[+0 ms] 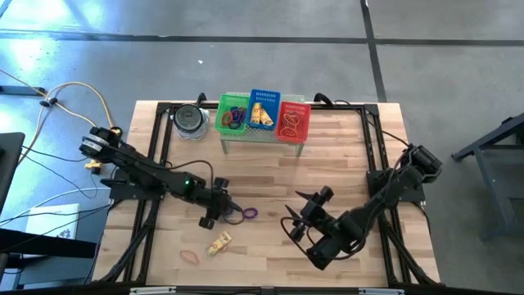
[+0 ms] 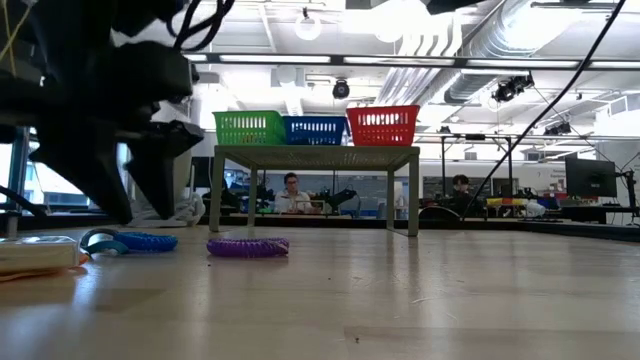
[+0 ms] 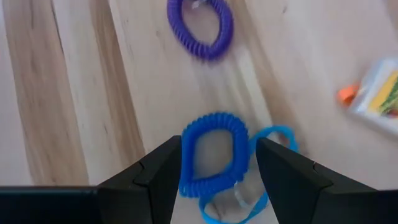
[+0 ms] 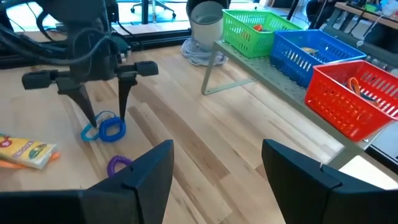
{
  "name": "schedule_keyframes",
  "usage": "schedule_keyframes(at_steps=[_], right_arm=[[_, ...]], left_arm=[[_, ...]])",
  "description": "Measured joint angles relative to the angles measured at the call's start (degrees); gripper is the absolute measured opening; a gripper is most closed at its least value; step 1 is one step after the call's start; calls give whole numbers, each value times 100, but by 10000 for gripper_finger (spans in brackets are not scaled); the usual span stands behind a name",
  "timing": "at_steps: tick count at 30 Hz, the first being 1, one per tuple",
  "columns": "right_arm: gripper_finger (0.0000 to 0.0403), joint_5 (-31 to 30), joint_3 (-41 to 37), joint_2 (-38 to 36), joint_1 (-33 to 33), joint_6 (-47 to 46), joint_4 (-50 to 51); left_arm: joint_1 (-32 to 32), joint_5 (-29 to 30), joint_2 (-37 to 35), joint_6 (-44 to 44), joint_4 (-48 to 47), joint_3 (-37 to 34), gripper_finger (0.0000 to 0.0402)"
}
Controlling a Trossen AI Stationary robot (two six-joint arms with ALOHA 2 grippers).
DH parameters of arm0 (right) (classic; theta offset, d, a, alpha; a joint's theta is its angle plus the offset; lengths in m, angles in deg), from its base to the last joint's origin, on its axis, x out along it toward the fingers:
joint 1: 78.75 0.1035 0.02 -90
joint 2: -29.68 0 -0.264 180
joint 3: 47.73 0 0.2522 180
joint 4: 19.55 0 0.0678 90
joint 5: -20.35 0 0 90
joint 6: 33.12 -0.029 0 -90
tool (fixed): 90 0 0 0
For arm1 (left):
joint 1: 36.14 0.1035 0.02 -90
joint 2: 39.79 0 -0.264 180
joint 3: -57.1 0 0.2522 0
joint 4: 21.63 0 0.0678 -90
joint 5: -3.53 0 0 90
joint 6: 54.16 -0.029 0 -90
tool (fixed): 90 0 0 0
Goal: Pick & Place Office Desk Supplies
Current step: Put the blue spring keychain into the green bin on the shelf
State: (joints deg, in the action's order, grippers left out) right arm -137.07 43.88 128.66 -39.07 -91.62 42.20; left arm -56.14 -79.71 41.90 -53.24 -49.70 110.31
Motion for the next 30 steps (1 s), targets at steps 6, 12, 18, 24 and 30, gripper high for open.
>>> schedule_keyframes(at_steps=[6,12,18,24,30], right_arm=[[233,142,0,-2,-129,-11,-131],[233,157,0,-2,-261,-11,-201],[233,326,0,-4,-344,-11,-208],[233,439,1,-4,-347,7,-214],[233,446,-207,-11,-374,28,-421]], left_arm=[[150,92,0,-108,25,-134,197],[289,114,0,-183,57,-134,197],[524,152,4,-63,73,-136,197],[585,44,98,34,67,-144,197],[414,62,446,-115,212,-133,197]])
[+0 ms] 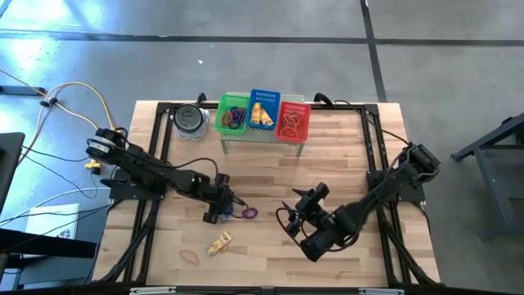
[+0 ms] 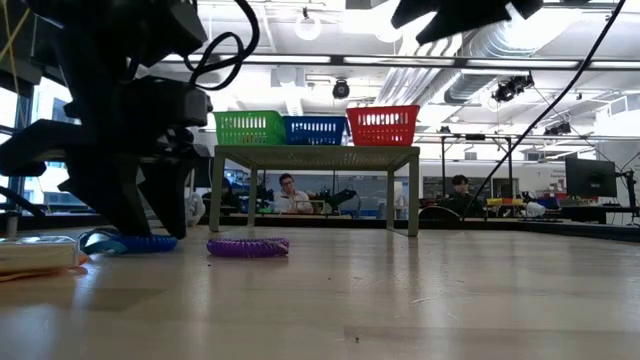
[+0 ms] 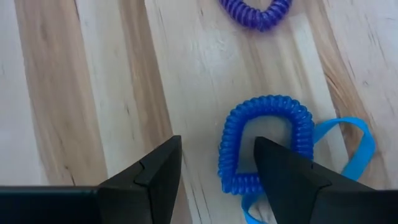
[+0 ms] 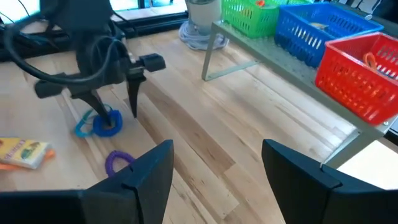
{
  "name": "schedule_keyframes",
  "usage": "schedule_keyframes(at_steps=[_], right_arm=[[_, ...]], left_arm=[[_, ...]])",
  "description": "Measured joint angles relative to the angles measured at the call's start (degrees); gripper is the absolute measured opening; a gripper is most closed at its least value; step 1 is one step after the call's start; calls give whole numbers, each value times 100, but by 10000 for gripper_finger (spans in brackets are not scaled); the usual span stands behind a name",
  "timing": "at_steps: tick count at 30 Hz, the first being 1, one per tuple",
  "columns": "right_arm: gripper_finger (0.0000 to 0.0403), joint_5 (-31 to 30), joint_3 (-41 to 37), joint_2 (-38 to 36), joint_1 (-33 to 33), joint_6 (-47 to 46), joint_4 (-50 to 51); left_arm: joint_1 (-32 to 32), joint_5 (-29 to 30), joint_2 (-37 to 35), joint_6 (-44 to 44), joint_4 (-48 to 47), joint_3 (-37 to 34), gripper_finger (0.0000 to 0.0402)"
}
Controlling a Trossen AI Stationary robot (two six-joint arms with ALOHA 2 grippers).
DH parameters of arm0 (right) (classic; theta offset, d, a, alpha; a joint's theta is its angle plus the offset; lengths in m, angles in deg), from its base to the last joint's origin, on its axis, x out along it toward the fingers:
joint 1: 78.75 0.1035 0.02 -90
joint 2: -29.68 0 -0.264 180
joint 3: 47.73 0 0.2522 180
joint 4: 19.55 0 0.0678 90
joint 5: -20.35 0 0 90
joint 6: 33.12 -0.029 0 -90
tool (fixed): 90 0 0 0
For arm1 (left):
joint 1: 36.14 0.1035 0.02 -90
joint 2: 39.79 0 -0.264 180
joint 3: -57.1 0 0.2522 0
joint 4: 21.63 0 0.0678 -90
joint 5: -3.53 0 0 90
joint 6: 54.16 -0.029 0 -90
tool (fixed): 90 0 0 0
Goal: Pick & Place Office Desk Supplies
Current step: Put the blue spring keychain into the green bin on the shelf
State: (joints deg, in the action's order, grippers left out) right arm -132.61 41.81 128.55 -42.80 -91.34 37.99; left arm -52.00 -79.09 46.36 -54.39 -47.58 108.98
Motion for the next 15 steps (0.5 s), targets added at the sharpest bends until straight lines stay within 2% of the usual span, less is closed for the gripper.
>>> schedule_keyframes(at_steps=[9,12,15], right_arm=[[233,17,-424,0,-158,2,-453],[233,78,-453,0,-207,2,-521],[233,192,-458,0,-238,4,-536]], left_arm=[[258,-236,568,463,-132,17,192],[410,-272,742,786,-184,26,166],[504,-325,787,911,-238,29,122]])
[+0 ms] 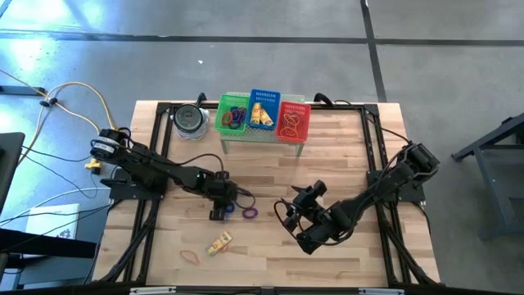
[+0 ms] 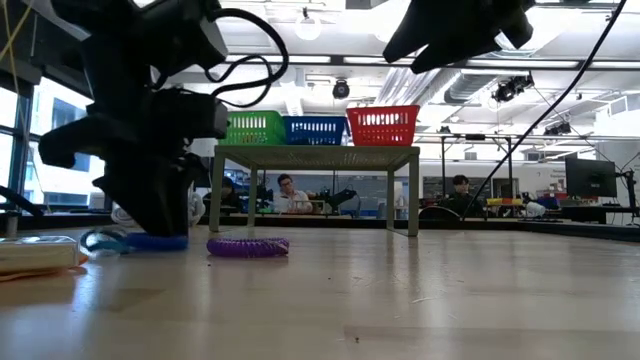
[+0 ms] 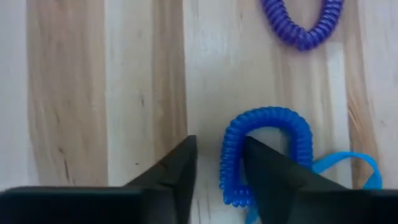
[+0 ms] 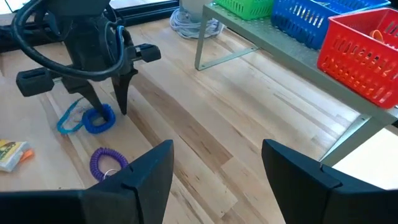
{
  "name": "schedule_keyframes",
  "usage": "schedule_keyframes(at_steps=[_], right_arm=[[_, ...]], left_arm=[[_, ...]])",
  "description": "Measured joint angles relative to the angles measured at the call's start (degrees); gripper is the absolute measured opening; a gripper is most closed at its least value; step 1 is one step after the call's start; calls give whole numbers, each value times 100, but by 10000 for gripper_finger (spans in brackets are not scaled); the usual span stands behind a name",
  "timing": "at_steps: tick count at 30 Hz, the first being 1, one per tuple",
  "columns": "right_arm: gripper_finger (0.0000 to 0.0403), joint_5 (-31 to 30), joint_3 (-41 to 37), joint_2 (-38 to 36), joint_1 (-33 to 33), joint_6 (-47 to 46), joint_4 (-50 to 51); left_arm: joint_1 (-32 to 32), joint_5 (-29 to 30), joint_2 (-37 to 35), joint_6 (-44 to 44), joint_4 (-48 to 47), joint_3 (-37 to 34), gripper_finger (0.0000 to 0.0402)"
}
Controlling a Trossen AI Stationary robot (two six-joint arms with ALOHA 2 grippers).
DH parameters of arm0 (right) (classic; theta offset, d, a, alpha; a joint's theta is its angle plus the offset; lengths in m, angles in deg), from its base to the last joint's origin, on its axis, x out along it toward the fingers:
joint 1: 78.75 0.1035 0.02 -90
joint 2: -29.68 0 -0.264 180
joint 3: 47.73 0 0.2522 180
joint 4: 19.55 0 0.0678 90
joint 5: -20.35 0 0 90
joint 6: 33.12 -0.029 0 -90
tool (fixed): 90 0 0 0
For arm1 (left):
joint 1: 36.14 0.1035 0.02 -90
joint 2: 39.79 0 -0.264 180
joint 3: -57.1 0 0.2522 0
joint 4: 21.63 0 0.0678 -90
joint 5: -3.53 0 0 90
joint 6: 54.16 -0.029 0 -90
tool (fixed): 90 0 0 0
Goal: Pick & Place Office Desk Supplies
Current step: Put the blue spring keychain into the green bin on the shelf
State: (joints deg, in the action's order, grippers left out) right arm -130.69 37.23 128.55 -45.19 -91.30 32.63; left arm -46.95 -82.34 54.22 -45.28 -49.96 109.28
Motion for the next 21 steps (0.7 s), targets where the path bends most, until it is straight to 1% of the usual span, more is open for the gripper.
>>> schedule_keyframes(at_steps=[5,6,10,13,15,17,19,21], right_arm=[[233,-20,0,0,0,131,-46],[233,-24,0,0,0,182,-91],[233,-45,-2,0,2,437,-323],[233,-42,-2,0,2,696,-548],[233,-37,-2,0,2,809,-663],[233,-6,-2,0,2,891,-776],[233,-6,-2,2,2,896,-806],[233,11,-2,2,2,896,-840]], left_arm=[[-99,189,-4,16,3,-8,29],[-134,256,-4,18,11,-9,18],[-304,518,-71,324,38,39,12],[-497,671,-337,514,-164,342,10],[-637,830,-513,595,-522,626,9],[-778,1105,-810,601,-956,1008,8],[-923,1514,-1054,603,-1137,1426,8],[-979,1908,-1251,598,-1679,1716,7]])
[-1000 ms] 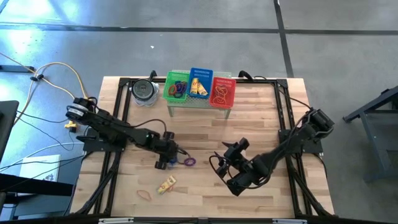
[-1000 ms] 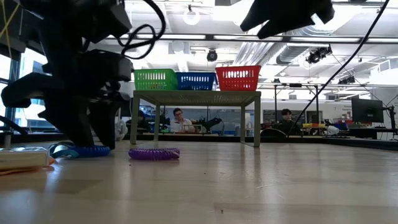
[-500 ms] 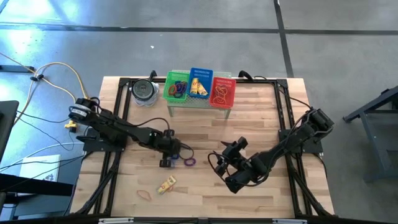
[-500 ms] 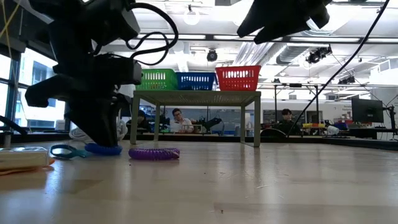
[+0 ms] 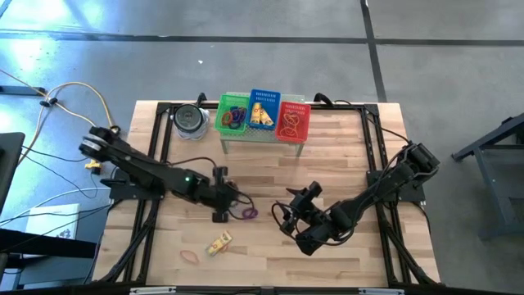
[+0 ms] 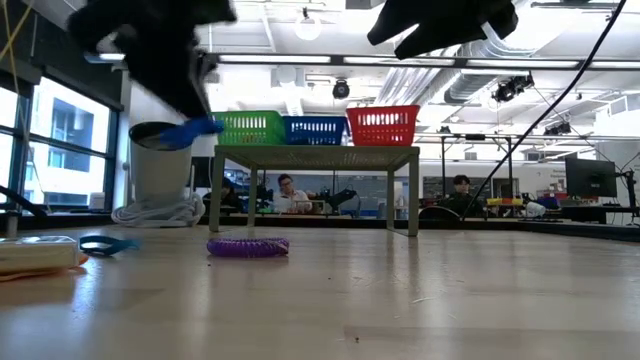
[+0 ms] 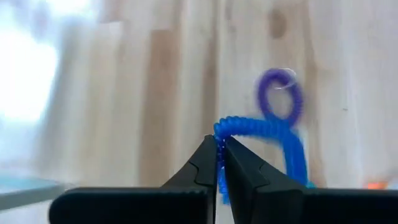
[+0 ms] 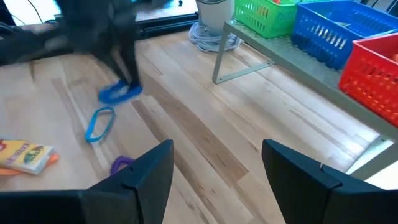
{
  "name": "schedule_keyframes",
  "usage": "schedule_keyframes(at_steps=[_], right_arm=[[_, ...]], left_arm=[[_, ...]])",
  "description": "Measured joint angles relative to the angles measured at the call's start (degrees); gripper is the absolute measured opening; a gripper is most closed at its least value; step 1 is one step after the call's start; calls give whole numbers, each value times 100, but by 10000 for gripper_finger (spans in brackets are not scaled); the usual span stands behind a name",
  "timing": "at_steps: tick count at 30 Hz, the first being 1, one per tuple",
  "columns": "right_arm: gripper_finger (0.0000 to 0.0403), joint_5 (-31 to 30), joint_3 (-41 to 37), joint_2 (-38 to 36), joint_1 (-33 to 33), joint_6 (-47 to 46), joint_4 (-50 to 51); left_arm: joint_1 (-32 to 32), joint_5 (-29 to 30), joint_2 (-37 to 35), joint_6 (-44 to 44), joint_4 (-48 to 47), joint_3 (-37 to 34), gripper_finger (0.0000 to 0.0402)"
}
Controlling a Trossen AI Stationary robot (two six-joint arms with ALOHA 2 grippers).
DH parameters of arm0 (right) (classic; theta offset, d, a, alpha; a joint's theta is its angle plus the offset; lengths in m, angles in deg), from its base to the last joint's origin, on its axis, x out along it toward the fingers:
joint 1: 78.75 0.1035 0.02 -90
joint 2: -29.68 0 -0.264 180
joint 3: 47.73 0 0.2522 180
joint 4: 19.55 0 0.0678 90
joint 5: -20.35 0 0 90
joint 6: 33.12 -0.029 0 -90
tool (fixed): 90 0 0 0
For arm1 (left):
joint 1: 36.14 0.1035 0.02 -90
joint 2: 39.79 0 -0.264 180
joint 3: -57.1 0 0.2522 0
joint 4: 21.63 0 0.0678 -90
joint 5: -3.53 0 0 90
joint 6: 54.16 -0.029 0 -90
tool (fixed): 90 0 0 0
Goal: Pick & Place Office Desk Supplies
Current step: Put the blue spring keychain into the green bin on the shelf
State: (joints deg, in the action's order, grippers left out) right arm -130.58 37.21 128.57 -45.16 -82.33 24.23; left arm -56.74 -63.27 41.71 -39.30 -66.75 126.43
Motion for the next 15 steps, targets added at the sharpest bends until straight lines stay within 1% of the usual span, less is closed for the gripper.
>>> schedule_keyframes(at_steps=[4,7,10,15], right_arm=[[233,133,0,0,0,61,-40],[233,135,0,0,4,151,-113],[233,136,0,0,4,168,-113],[233,133,0,1,0,297,-158]], left_arm=[[28,510,-327,-22,-574,694,7],[224,1008,-502,-24,-992,1223,7],[632,1257,-621,-92,-1245,1726,7],[1713,1220,-699,-152,-1518,2396,6]])
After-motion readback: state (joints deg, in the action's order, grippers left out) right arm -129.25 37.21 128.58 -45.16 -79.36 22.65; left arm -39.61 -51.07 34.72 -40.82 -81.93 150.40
